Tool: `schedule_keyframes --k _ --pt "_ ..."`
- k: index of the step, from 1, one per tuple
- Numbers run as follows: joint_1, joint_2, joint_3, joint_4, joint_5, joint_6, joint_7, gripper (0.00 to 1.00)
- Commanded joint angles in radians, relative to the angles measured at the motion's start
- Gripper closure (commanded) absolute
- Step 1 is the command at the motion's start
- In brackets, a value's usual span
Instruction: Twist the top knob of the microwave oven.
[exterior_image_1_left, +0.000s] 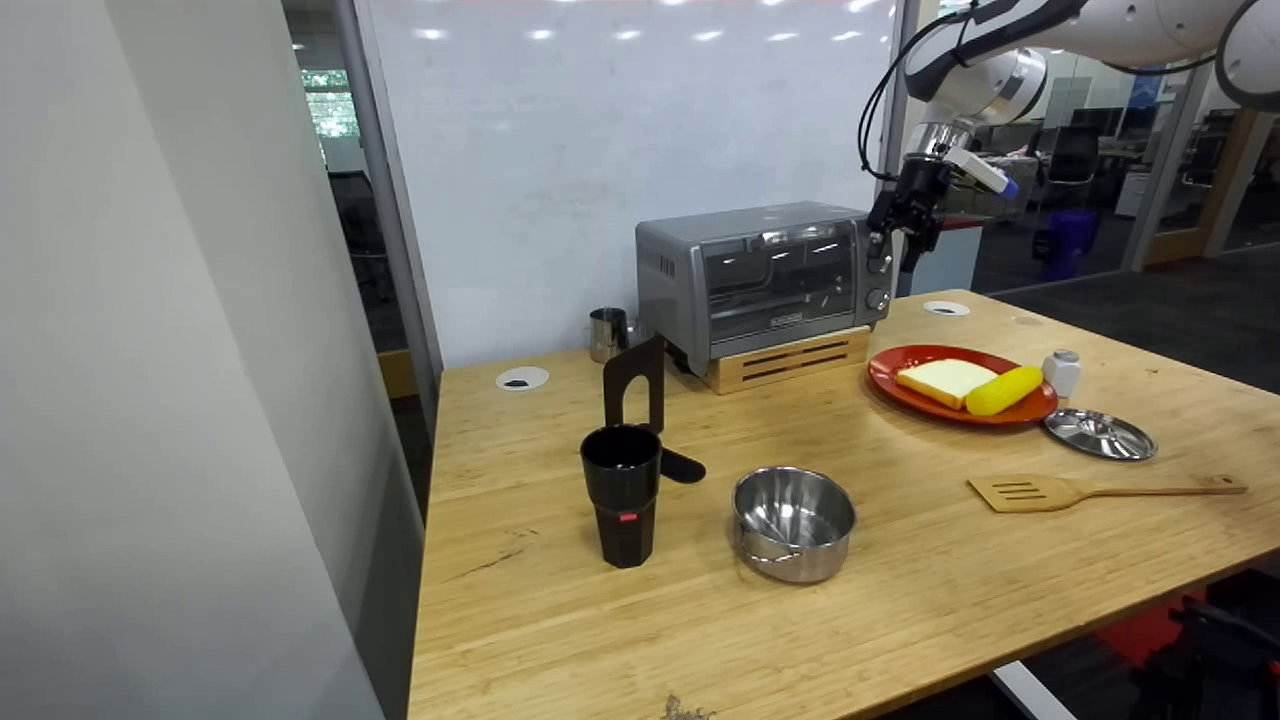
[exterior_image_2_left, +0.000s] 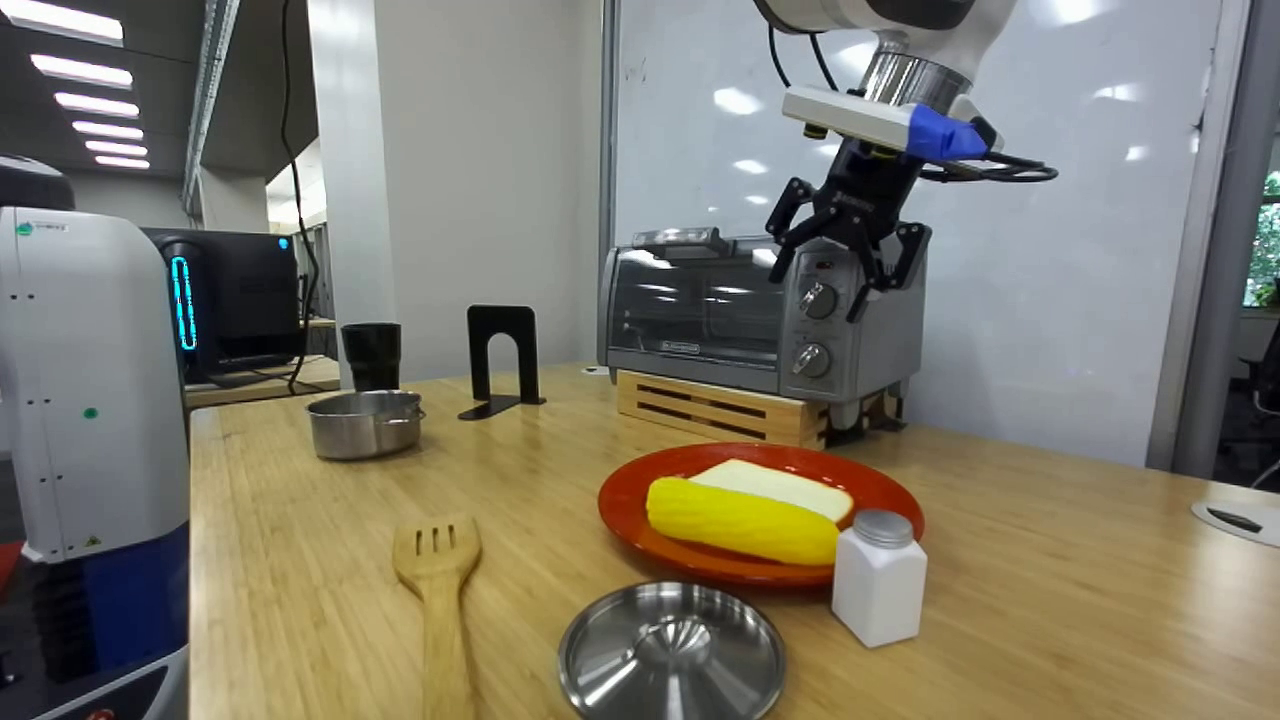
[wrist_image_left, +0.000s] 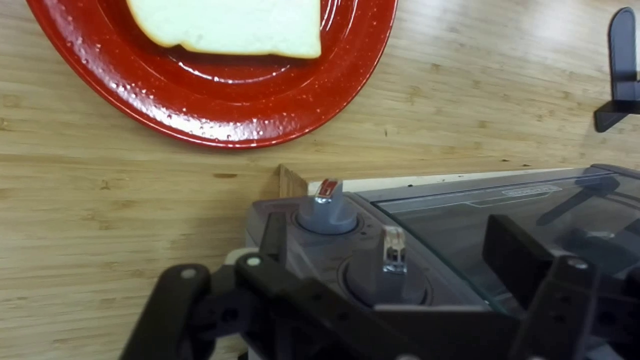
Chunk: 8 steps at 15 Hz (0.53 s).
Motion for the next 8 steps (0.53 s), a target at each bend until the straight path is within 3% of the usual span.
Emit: schedule_keyframes --k 1,4,5,8 --pt "-0.009 0.027 0.015 0.045 0.019 -0.012 0.004 0.00" --pt "-0.007 0.026 0.018 0.048 0.017 -0.009 0.006 0.00" --pt "-0.007 0.024 0.020 0.048 0.018 -0.009 0.007 0.20" --pt "-0.008 0.025 0.023 0.050 0.016 -0.009 0.006 0.41"
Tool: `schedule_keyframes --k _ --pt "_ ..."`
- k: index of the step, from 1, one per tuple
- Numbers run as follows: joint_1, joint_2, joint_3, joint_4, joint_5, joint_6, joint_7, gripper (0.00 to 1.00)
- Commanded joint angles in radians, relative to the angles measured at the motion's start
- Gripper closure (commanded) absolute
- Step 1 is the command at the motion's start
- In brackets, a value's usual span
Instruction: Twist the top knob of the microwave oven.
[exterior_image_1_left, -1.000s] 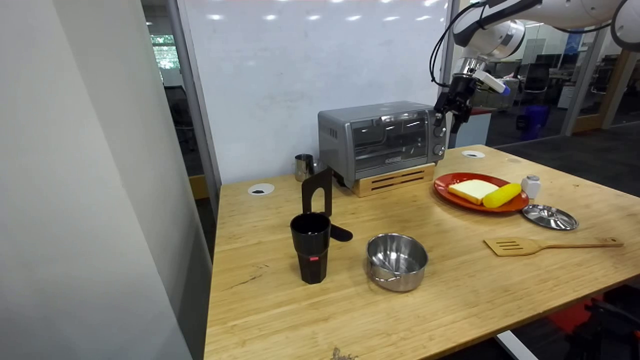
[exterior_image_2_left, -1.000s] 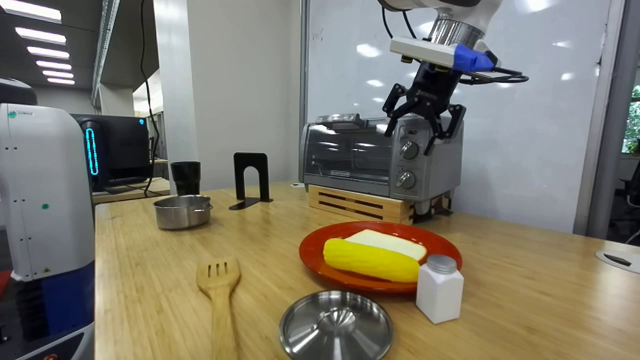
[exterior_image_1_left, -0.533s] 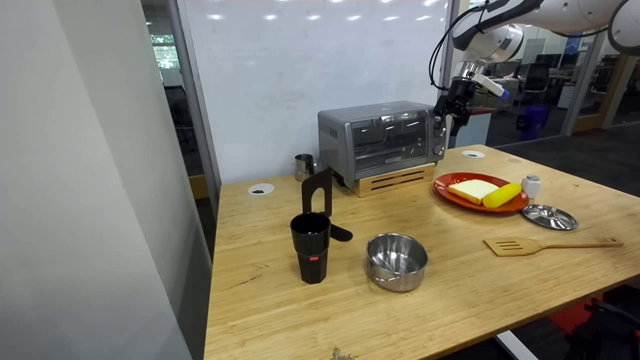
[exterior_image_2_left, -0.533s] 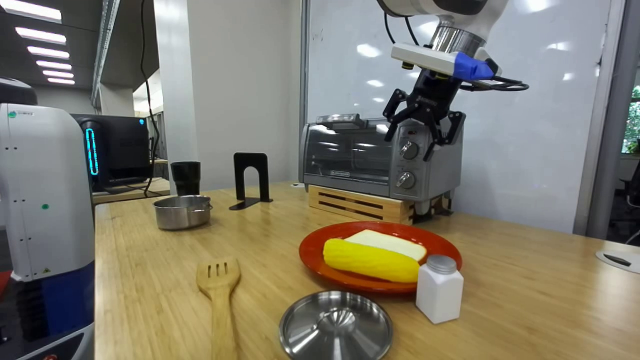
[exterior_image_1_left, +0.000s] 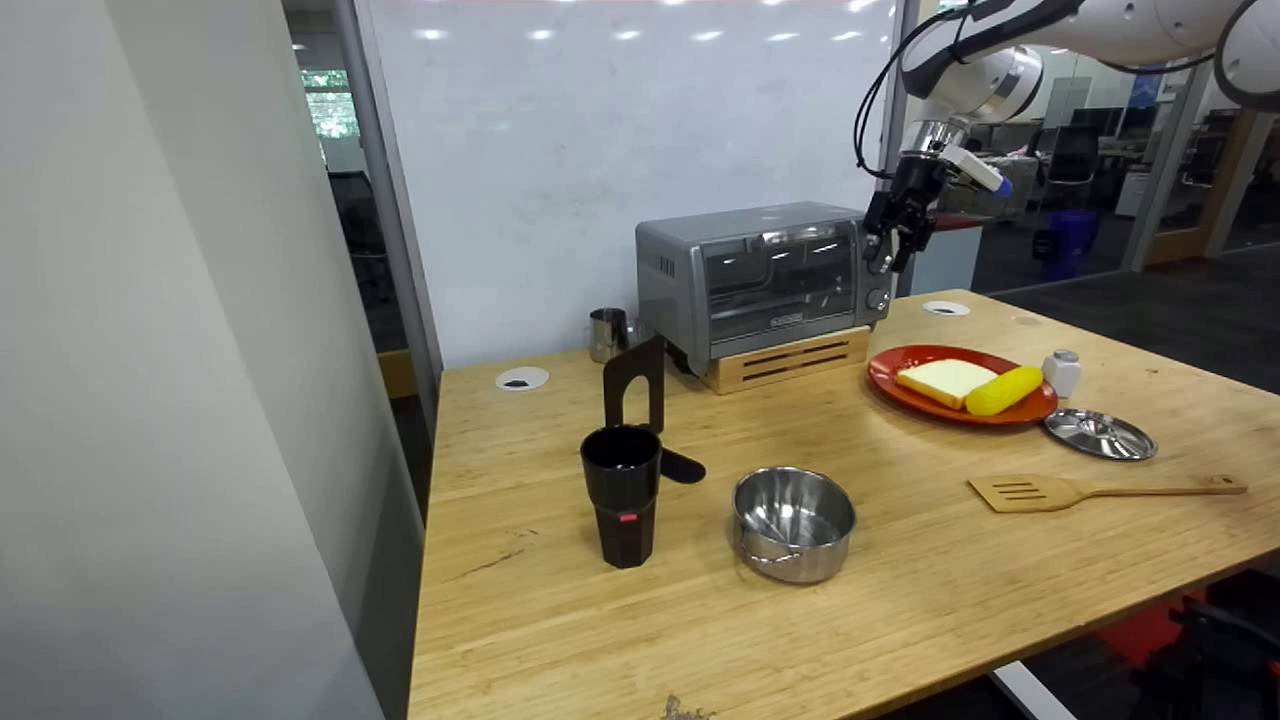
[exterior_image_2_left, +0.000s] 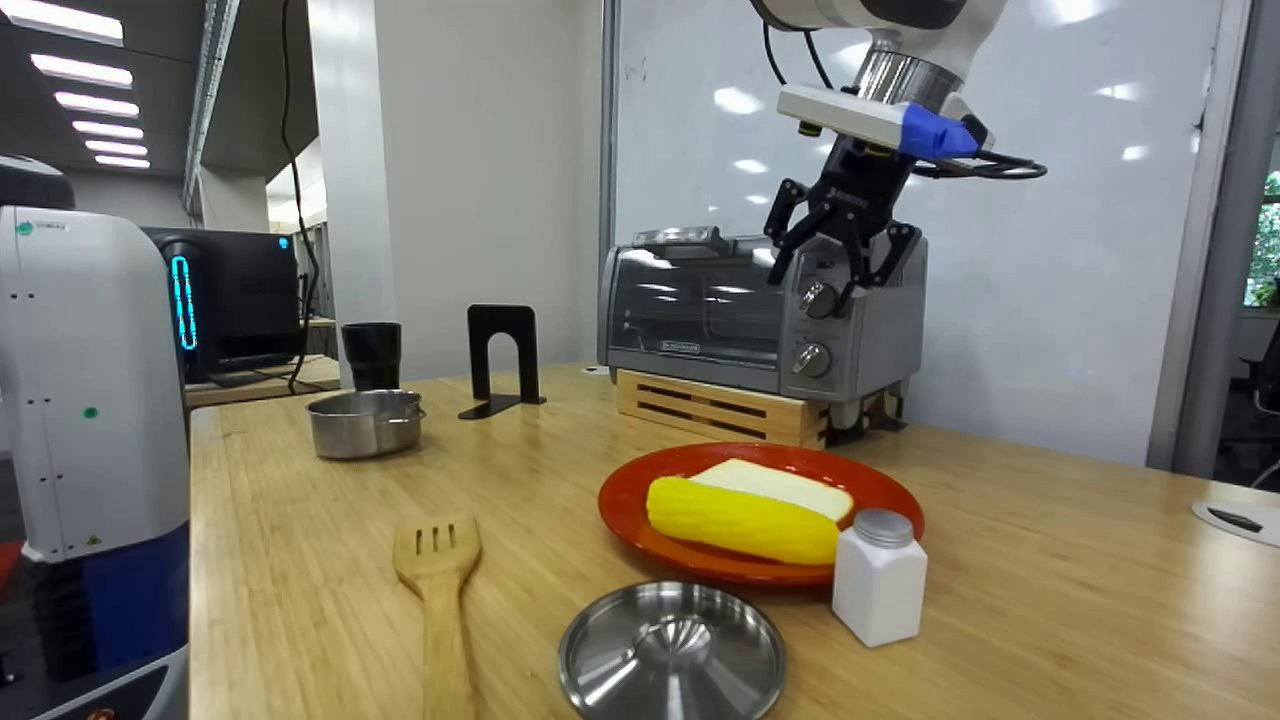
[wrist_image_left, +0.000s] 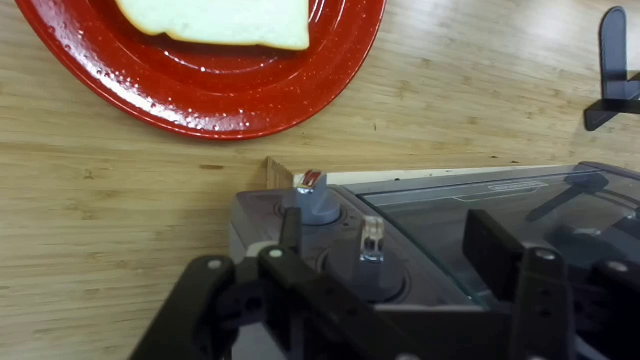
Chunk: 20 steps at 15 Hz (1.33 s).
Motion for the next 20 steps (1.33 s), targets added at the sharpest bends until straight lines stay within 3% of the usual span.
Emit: schedule_keyframes --k 1,7,9,20 --pt "-0.010 0.023 0.009 0.038 0.016 -0.008 0.007 0.48" --pt "-0.012 0.023 0.005 0.041 0.011 -0.014 0.008 0.90" --pt "0.006 0.015 -0.010 0.038 -0.029 -0.027 0.004 0.99" --pt "0.191 0.004 -0.076 0.054 -0.446 -0.105 0.090 0.97"
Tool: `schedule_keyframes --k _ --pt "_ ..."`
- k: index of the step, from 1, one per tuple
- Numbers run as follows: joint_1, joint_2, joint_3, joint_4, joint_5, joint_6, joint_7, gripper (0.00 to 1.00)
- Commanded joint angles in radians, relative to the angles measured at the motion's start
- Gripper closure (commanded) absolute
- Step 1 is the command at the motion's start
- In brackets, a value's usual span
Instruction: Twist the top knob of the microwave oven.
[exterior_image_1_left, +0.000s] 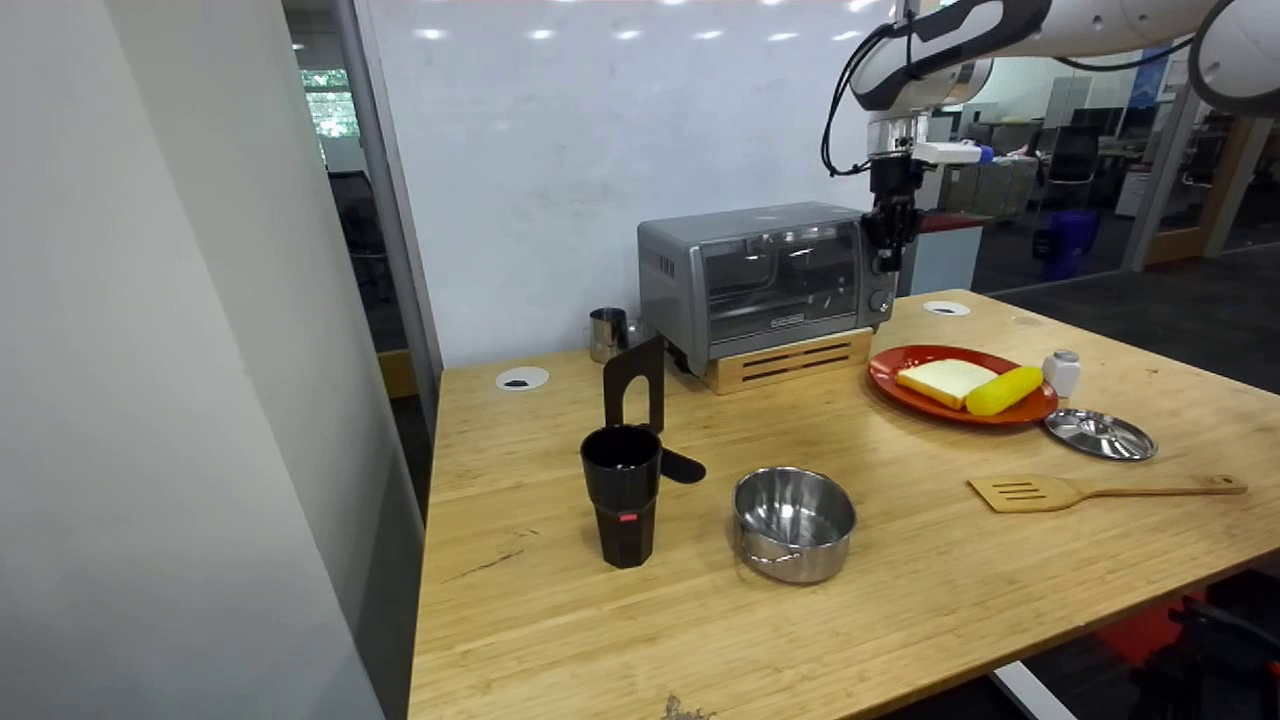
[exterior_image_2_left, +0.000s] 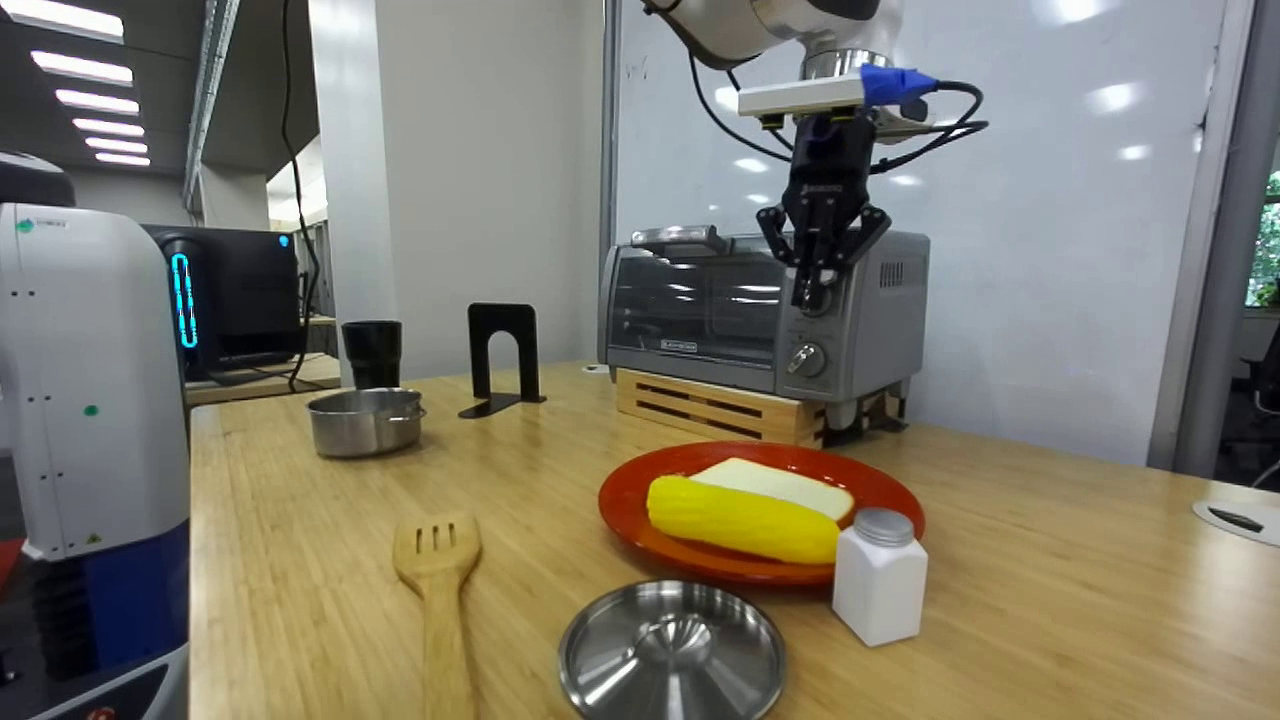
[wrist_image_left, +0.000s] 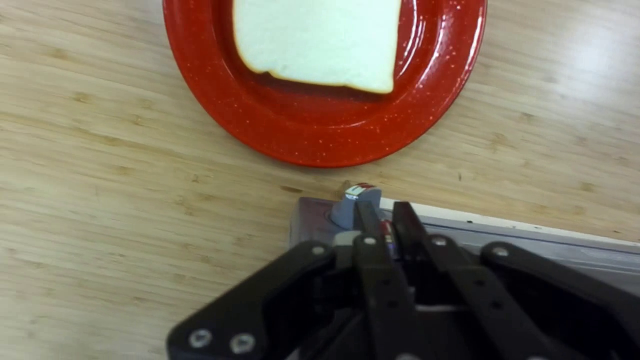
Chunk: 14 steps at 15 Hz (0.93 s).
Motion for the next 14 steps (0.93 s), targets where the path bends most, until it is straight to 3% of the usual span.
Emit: schedule_keyframes --k 1,12,13,14 --pt "0.065 0.005 -0.040 0.008 -0.133 -0.080 0.005 0.97" --pt "0.233 0.012 -0.092 -0.062 -0.505 -0.083 0.072 0.97" --pt "0.244 0.007 -0.092 -0.074 -0.532 -0.088 0.062 0.62" --pt "0.256 0.002 -0.091 -0.084 -0.557 -0.097 0.056 0.61"
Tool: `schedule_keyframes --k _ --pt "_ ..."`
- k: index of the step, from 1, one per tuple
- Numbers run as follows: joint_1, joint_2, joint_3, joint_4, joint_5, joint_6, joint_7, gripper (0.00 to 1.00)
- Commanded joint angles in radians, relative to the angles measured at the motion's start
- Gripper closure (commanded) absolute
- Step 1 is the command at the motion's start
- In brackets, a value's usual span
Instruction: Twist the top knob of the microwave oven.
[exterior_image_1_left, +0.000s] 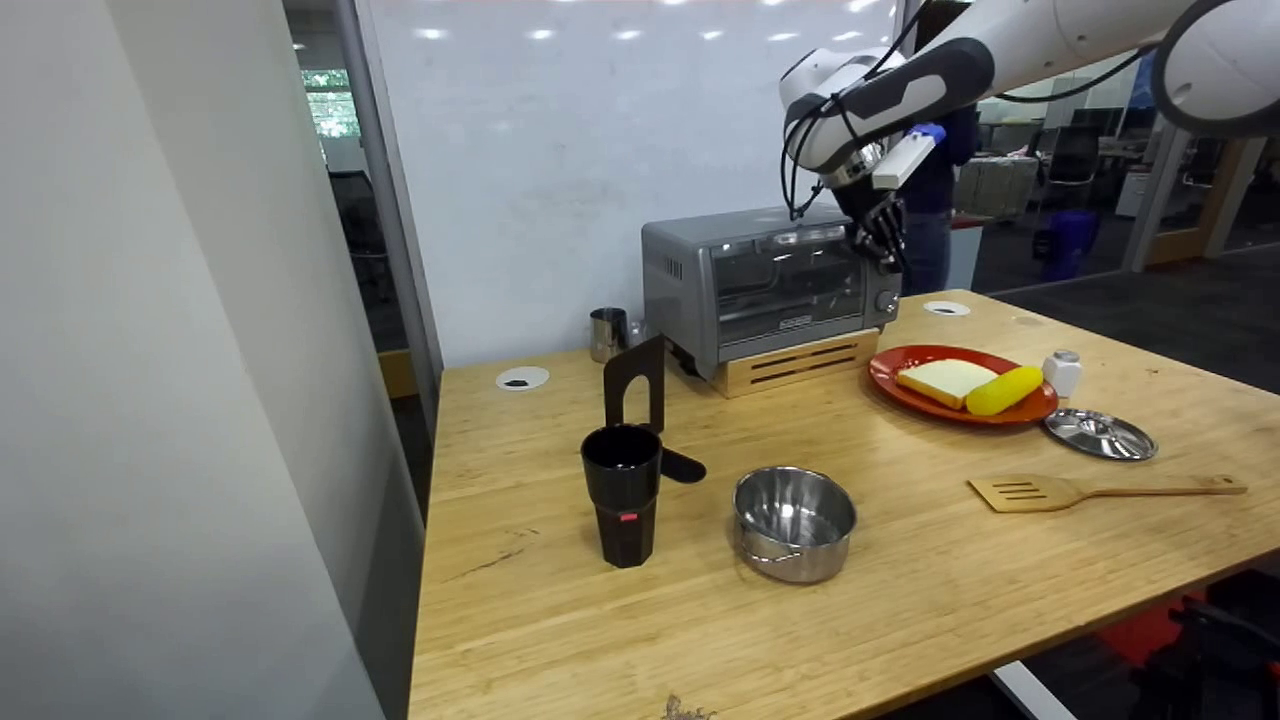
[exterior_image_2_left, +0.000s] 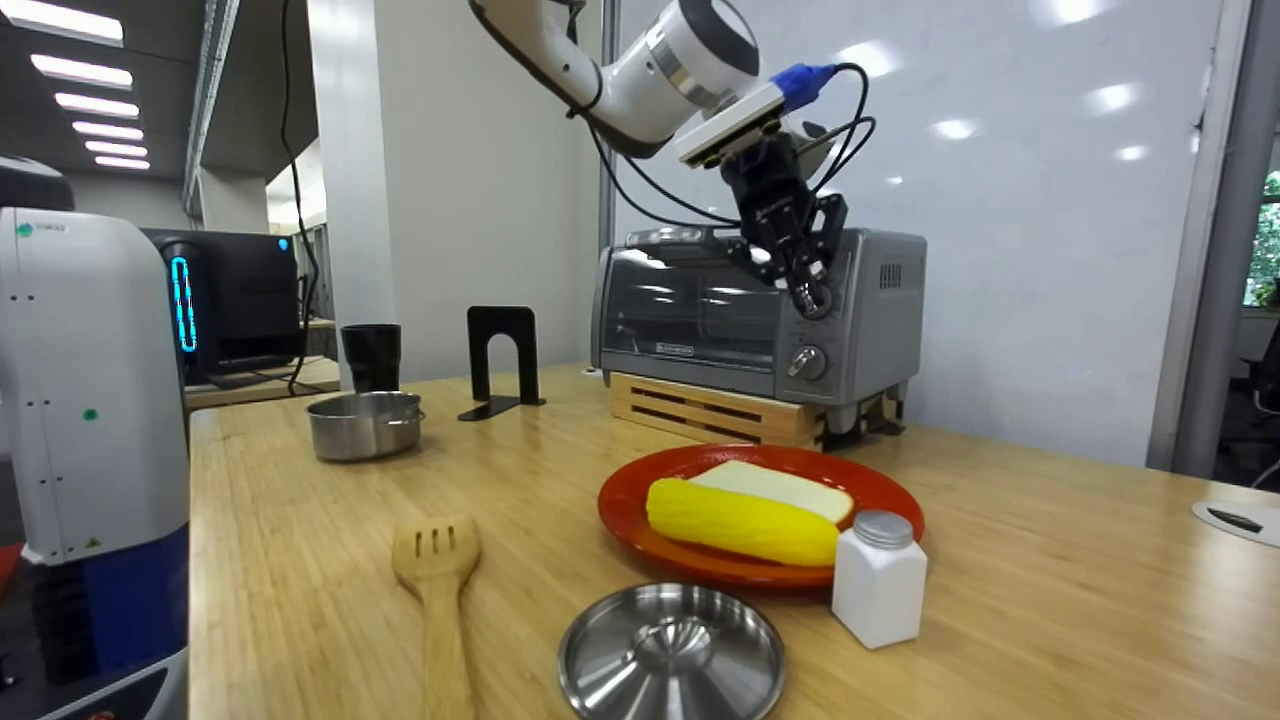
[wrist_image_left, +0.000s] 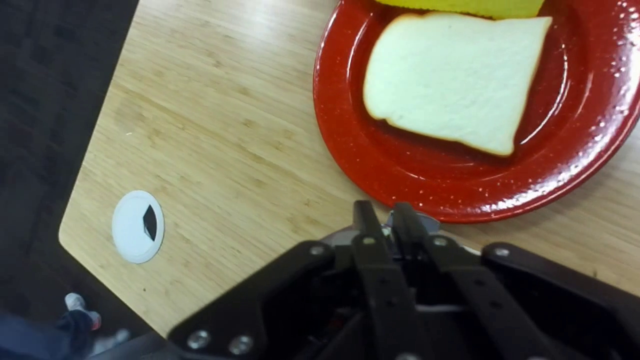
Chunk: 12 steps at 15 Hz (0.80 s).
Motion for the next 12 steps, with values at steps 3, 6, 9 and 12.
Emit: schedule_keyframes --k 3,6,9,12 --pt "0.062 -0.069 -0.021 -0.083 -0.128 -0.144 -0.079 0.42" --pt "0.088 -0.148 -0.019 -0.153 -0.164 -0.177 -0.071 0.19" --pt "0.120 -0.268 -0.010 -0.267 -0.185 -0.163 -0.029 0.01" --pt "0.128 -0.401 0.033 -0.392 -0.191 -0.118 0.052 0.00"
